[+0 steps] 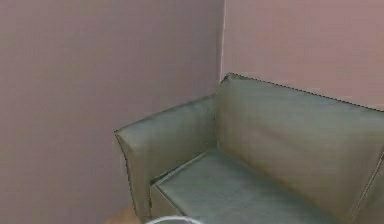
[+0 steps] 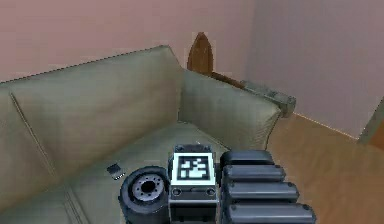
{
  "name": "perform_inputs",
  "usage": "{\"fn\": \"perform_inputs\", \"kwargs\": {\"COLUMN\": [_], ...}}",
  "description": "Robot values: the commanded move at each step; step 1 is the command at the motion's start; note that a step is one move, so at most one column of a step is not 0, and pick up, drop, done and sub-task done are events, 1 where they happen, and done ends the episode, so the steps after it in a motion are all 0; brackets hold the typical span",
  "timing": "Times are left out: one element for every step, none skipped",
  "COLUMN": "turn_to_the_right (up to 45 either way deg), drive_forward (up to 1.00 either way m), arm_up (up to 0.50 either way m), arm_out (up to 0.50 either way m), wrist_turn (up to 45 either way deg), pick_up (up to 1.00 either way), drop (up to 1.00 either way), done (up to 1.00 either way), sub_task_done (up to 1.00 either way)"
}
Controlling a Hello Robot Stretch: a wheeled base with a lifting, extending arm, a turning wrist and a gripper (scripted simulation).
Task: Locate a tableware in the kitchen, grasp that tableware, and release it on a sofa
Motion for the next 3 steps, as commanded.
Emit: {"fn": "perform_inputs", "kwargs": {"turn_to_the_right": [-45.0,-45.0,-45.0], "drive_forward": [0.0,0.0,0.0], "arm_up": [0.0,0.0,0.0], "arm_out": [0.0,0.0,0.0], "wrist_turn": [0.0,0.0,0.0], "pick_up": [0.0,0.0,0.0], "drop": [0.0,0.0,0.0], "done": [0.0,0.0,0.0], "sub_task_done": [0.0,0.0,0.0]}}
